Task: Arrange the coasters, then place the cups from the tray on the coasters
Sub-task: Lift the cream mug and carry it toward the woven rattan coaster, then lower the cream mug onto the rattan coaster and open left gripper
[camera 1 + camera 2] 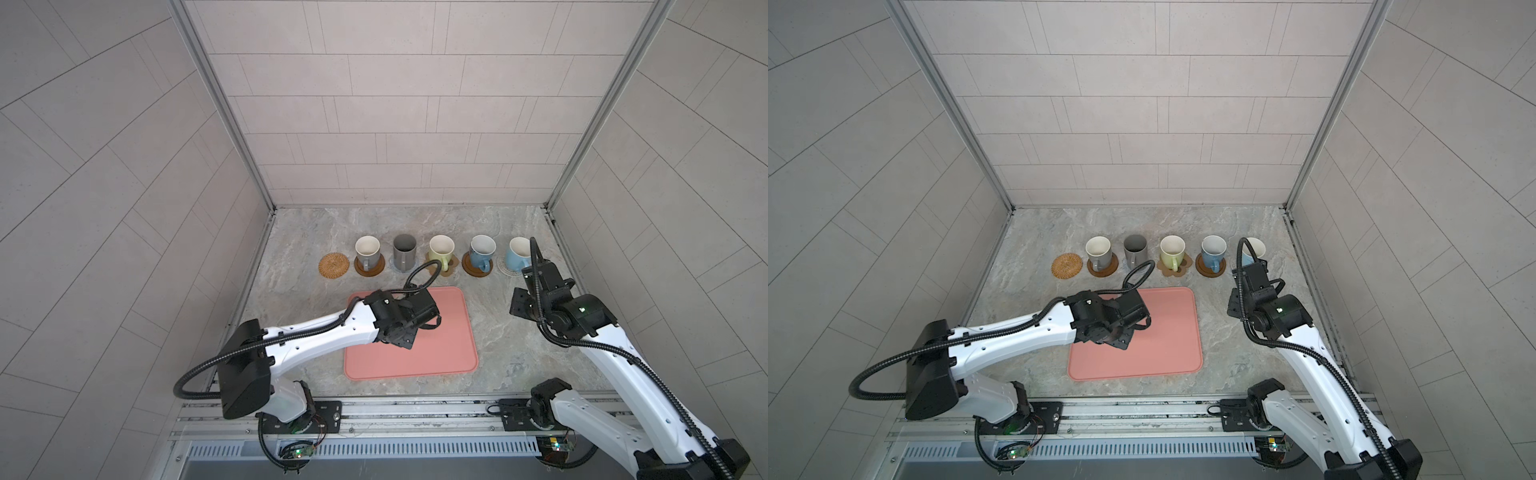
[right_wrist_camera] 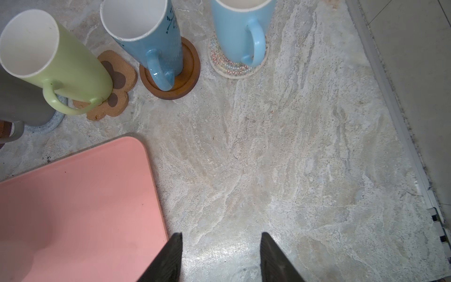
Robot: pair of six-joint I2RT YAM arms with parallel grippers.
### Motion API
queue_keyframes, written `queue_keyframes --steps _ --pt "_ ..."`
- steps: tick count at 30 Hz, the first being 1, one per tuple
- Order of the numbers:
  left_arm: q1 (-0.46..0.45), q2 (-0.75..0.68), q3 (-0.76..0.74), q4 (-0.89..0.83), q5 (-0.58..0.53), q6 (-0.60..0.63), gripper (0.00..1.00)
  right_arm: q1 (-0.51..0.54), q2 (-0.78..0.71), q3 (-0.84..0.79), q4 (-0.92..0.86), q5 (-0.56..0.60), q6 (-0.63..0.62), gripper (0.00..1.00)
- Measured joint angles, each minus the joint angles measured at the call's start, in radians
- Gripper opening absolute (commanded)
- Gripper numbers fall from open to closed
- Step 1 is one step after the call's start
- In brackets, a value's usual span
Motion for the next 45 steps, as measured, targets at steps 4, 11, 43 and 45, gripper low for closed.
queue_keyframes --steps 4,11,43,45 --pt "0.098 -0.07 -0.052 -0.004 -0.003 0.006 0.13 0.0 0.0 0.002 0.0 0.0 0.0 0.53" --pt "0.248 -0.144 -0.107 -0.004 0.0 0.038 0.13 0.0 -0.001 0.003 -0.003 0.003 0.007 0.54" --pt "0.798 -0.049 -0.036 0.116 0.077 0.309 0.13 -0.003 -0.031 0.009 -0.04 0.034 0.011 0.54" --pt "0.827 -0.014 -0.011 0.132 0.088 0.327 0.13 -0.003 -0.032 0.009 -0.044 0.035 0.011 0.54"
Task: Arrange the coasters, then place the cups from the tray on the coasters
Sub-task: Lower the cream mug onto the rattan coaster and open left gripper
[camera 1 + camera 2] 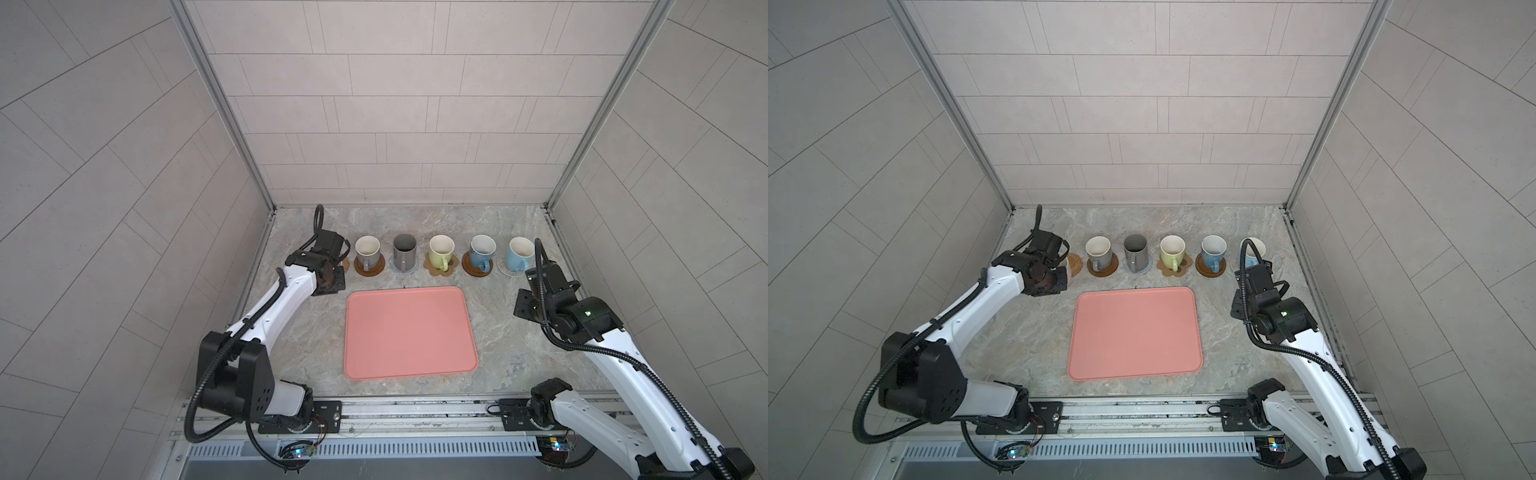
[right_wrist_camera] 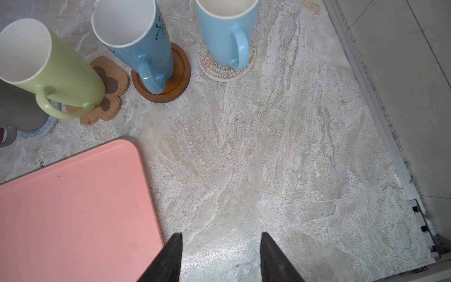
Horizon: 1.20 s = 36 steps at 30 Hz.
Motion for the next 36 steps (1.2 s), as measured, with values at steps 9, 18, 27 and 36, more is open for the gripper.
queue_keyframes --steps 9,18,27,36 --pt "0.069 0.129 0.113 0.057 0.036 0.117 0.13 -0.002 0.0 0.002 -0.003 0.012 0.0 0.54" --pt "0.105 0.212 0.175 0.093 0.124 0.185 0.13 -0.004 0.0 0.002 -0.003 0.014 0.0 0.54" --pt "0.159 0.248 0.185 0.101 0.162 0.24 0.13 -0.008 0.0 0.002 -0.006 0.018 0.0 0.54" --pt "0.171 0.278 0.198 0.103 0.182 0.277 0.13 -0.008 -0.001 0.002 -0.007 0.018 0.0 0.54"
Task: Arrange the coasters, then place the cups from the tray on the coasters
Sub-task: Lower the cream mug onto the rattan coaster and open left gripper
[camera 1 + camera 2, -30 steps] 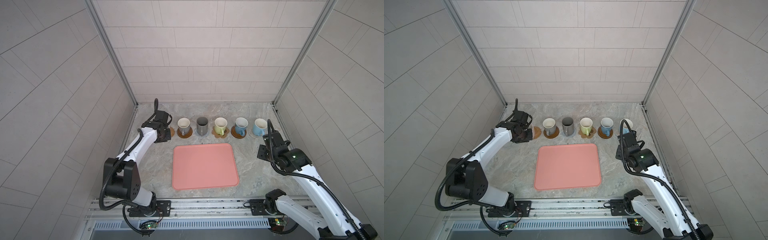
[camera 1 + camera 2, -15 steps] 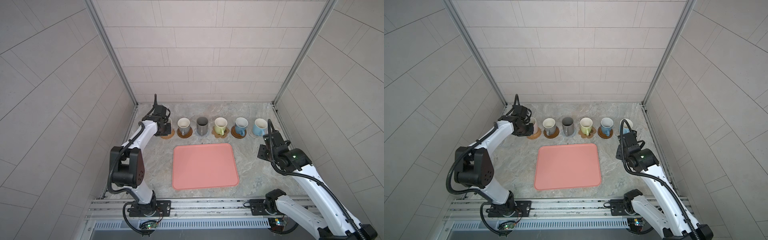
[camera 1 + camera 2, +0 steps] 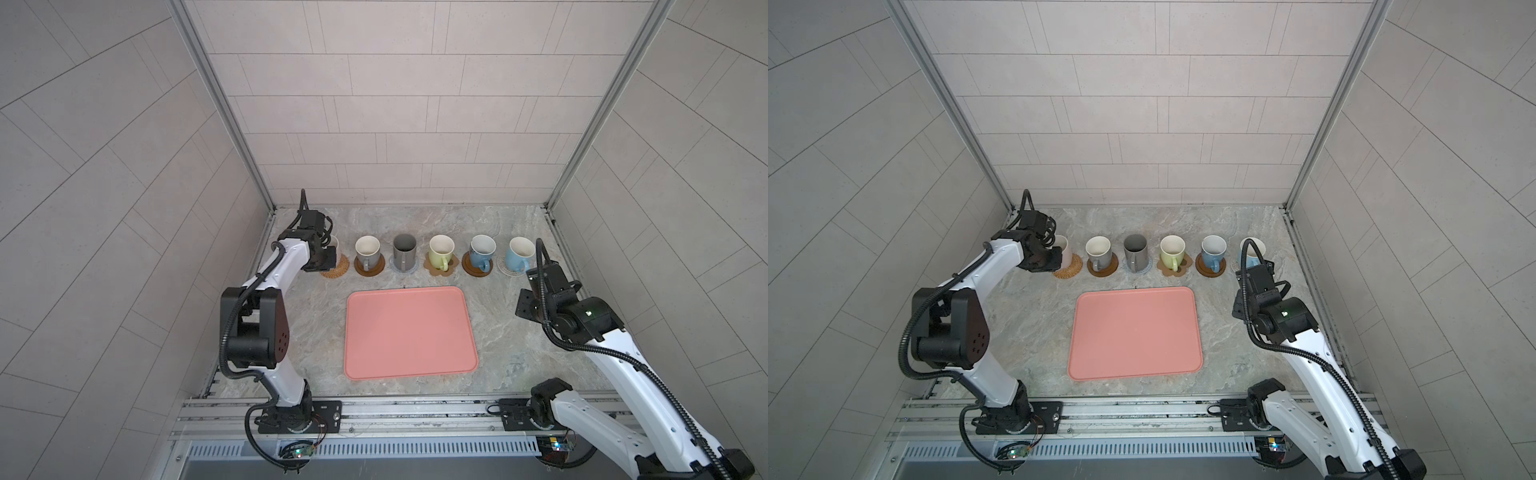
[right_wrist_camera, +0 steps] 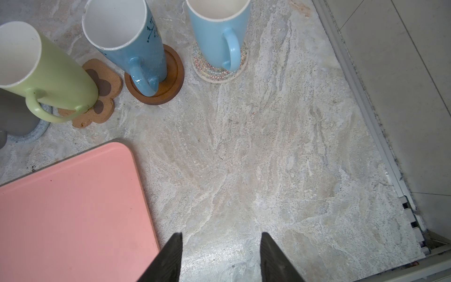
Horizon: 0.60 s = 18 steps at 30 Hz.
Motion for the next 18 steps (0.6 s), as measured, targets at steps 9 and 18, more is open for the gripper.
queue_keyframes --steps 9,18 --pt "0.003 0.067 0.033 -0.002 0.021 0.018 0.13 0.0 -0.002 0.005 -0.002 0.001 0.0 0.54" --pt "0.006 0.067 0.04 -0.002 0.011 0.036 0.13 0.0 -0.008 0.011 -0.01 0.008 0.003 0.54"
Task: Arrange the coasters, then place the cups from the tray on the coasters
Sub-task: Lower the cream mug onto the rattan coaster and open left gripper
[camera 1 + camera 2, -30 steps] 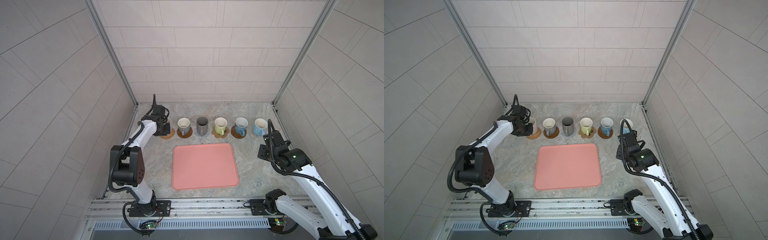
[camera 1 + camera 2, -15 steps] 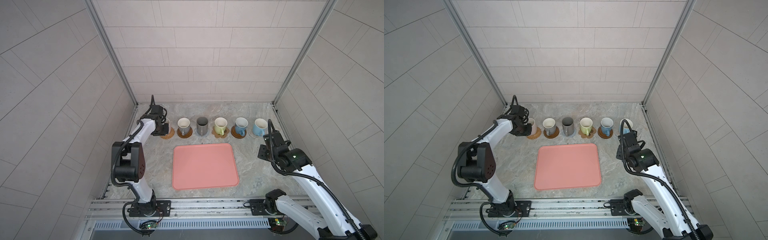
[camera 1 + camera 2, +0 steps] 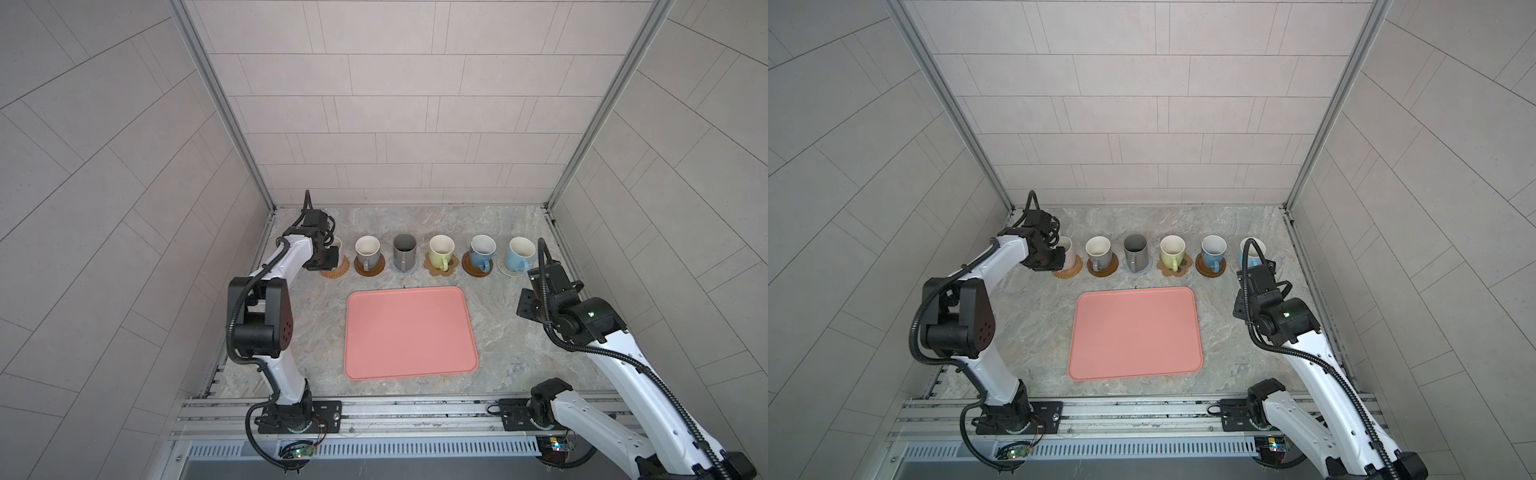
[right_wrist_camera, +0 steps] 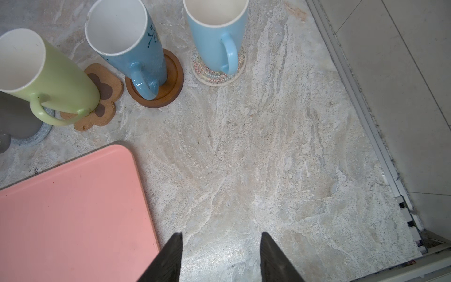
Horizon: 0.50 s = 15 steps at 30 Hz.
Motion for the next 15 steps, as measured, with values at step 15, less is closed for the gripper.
queue_keyframes --steps 15 --pt "0.009 0.026 0.002 0.003 0.002 0.008 0.13 0.0 -0.011 0.0 -0.014 0.008 0.0 0.54"
